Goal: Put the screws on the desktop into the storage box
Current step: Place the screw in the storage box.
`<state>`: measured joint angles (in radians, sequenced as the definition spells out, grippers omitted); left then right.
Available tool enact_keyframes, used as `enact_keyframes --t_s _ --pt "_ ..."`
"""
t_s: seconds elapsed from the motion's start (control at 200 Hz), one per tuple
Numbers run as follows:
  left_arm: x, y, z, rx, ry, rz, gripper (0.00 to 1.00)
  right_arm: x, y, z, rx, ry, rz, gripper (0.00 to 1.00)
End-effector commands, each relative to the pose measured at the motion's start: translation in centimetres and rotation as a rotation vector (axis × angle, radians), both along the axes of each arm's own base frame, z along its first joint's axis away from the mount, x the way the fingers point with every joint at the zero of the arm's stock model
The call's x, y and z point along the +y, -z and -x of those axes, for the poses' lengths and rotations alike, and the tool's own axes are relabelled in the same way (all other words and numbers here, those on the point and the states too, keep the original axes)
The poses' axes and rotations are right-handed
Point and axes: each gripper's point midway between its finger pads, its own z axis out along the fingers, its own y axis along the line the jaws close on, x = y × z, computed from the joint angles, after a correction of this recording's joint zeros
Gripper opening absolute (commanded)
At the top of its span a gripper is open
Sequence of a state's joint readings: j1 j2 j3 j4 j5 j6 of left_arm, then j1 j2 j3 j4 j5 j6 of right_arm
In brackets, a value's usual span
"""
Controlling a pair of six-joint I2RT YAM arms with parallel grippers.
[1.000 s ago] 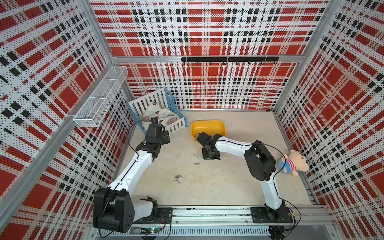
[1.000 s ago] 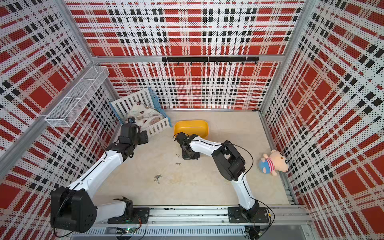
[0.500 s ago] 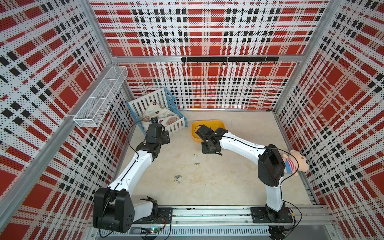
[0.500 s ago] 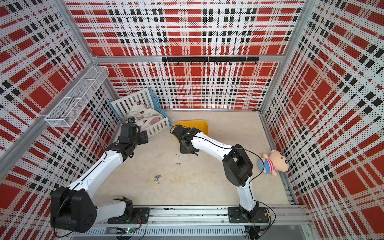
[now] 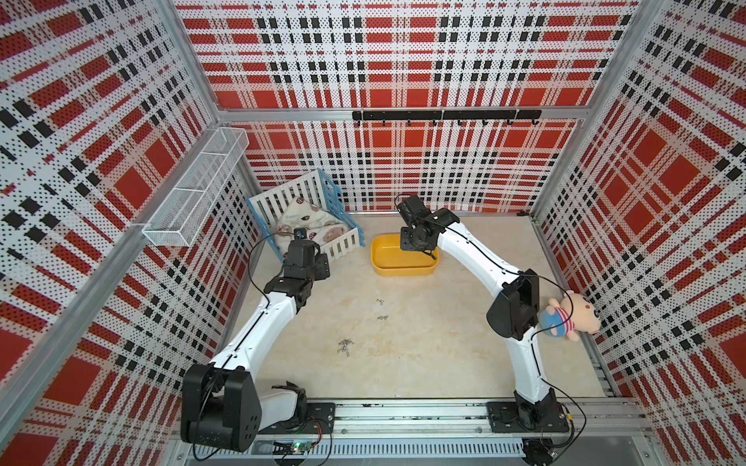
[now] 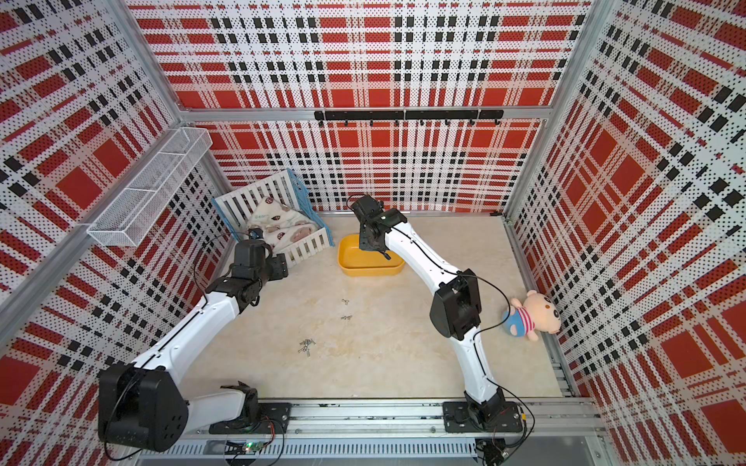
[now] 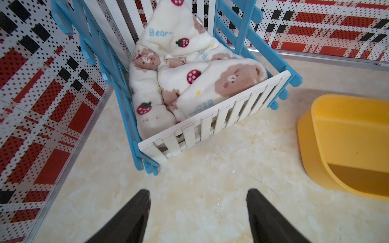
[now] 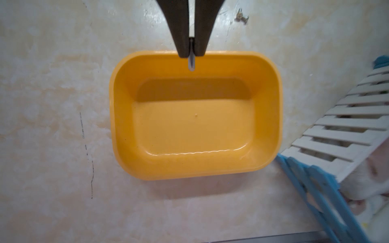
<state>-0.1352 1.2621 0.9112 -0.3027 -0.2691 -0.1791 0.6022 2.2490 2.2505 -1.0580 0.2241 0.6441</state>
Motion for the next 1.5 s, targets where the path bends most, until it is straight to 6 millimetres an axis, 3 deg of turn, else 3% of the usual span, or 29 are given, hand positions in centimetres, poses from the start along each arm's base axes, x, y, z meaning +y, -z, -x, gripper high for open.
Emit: enact_keyframes --t_s 0.0,0.215,0.441,0.626,0.787,1.172,1.267,1.368,1.498 --pt "0.3 -0.5 0.1 -0.022 -0.01 0.002 0.78 -0.5 2.4 -0.5 0.069 -0.009 0.011 0.0" --pt "0.2 -0.5 0.1 -0.022 -0.007 0.002 0.78 -1.8 6.2 -2.3 0.128 0.03 0.002 0.0" --pt "0.3 -0.3 0.1 -0.018 -0.009 0.0 0.78 -2.6 9.4 -3.0 0.187 0.055 -0.001 0.0" --pt "0.2 -0.2 0.0 -0.015 -0.006 0.002 0.78 -2.9 11.0 -3.5 0.209 0.068 0.001 0.0" --pt "0.1 -0.1 0.0 -0.013 -0.002 0.004 0.78 -3.2 12.2 -3.7 0.233 0.073 0.006 0.06" --pt "0.2 0.1 -0.1 -0.007 -0.005 0.002 0.78 -3.2 10.2 -4.4 0.186 0.07 -0.01 0.25" --pt "0.2 0.0 -0.1 -0.007 -0.005 0.001 0.78 -3.3 9.3 -4.5 0.175 0.068 -0.011 0.26" --pt "0.3 0.1 0.0 -0.007 -0.008 0.001 0.78 -3.4 5.9 -4.6 0.11 0.062 -0.022 0.27" --pt "0.1 0.2 -0.1 -0.003 -0.003 0.006 0.78 -3.5 -1.6 -3.9 -0.045 0.049 -0.051 0.29"
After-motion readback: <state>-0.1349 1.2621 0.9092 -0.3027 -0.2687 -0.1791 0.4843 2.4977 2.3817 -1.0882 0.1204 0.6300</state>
